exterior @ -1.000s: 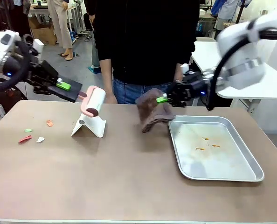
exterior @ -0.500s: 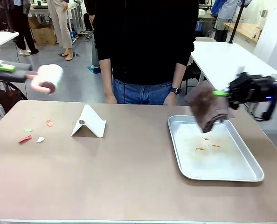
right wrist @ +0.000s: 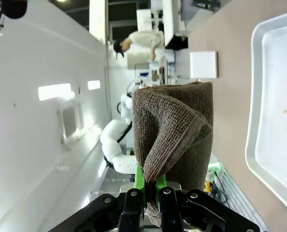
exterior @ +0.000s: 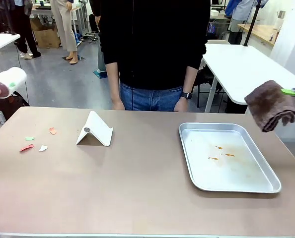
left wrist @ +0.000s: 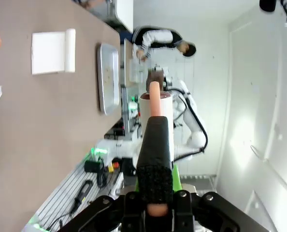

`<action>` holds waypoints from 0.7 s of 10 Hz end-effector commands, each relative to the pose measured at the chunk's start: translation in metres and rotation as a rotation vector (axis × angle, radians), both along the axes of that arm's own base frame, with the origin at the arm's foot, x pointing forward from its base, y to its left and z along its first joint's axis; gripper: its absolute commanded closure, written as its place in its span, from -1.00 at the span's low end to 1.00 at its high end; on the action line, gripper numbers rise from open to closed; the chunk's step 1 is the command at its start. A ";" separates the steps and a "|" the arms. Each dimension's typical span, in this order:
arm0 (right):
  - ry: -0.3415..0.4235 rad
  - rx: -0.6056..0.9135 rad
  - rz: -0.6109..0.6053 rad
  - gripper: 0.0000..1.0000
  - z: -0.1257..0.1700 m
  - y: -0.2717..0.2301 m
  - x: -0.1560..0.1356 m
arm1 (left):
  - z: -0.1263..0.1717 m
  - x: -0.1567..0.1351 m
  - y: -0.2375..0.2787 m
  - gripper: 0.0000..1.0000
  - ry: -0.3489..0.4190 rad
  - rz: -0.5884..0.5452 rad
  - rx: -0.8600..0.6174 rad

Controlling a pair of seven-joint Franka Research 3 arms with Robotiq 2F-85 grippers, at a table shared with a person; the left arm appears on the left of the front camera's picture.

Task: Clean the surface of the table.
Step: Hold the Lint Roller with your left hand and the towel with your right hand.

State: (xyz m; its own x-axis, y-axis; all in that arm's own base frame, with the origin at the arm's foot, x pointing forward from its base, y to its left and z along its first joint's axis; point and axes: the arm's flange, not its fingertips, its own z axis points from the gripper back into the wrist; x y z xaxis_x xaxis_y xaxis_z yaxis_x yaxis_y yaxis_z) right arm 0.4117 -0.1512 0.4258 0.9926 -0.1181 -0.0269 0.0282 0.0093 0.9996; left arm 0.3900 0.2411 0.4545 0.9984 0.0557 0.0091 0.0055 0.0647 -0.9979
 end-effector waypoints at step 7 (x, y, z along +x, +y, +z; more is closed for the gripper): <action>0.001 -0.016 -0.066 1.00 -0.012 -0.029 -0.020 | -0.041 -0.005 0.024 1.00 -0.119 -0.042 -0.021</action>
State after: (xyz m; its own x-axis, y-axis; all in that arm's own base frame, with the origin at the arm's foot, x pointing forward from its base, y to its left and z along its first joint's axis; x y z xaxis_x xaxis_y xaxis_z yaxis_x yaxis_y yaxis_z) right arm 0.3941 -0.1766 0.4067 0.9821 -0.1878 -0.0114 0.0207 0.0478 0.9986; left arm 0.3854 0.2682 0.4116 0.9915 0.0224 0.1284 0.1273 0.0442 -0.9909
